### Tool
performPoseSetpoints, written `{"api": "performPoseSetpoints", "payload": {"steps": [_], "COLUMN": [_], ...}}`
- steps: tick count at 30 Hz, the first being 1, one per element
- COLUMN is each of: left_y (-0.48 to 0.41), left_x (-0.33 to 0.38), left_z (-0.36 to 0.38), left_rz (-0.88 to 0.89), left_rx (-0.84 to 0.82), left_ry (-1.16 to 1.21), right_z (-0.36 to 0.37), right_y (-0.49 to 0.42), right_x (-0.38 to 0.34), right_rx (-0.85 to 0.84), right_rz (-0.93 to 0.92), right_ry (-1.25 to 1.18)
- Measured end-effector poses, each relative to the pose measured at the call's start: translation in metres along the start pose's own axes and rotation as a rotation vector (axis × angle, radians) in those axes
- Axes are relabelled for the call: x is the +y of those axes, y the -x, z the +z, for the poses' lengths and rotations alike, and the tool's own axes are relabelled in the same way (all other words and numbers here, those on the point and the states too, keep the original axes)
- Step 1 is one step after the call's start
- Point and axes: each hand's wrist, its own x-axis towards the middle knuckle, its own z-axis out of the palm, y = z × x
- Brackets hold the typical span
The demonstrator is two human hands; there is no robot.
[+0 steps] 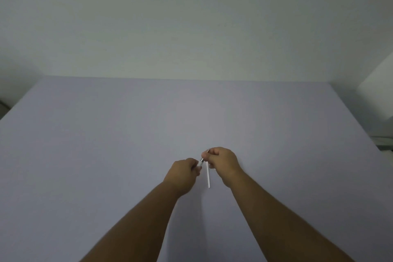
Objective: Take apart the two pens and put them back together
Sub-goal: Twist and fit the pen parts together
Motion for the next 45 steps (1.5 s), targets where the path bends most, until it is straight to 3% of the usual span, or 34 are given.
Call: {"api": "performPoseSetpoints", "payload": {"steps": [6, 10, 15, 19, 24, 45], "left_y": [0.001, 0.003, 0.005, 0.007, 0.009, 0.013], "left_x": [0.001, 0.003, 0.006, 0.008, 0.01, 0.015], "left_z": [-0.009, -0.008, -0.009, -0.01, -0.012, -0.019], "left_rz": [0.015, 0.028, 0.042, 0.051, 0.048, 0.056], "left_rx": [-0.017, -0.015, -0.012, -0.008, 0.003, -0.01], "left_ry": [0.036, -0.012, -0.065, -0.071, -0.099, -0.114], "right_z": [-0.005, -0.006, -0.006, -0.006, -0.007, -0.011], "right_y": [0.002, 0.002, 0.001, 0.004, 0.005, 0.011], "right_x": [-0.002, -0.002, -0.005, -0.005, -0.006, -0.013], "right_rx": [-0.092, -0.015, -0.083, -0.031, -0.082, -0.056], "right_rz": [0.047, 0.093, 0.088, 0.169, 0.139, 0.162], "right_ry": [-0.2, -0.098, -0.202, -0.128, -0.253, -0.204]}}
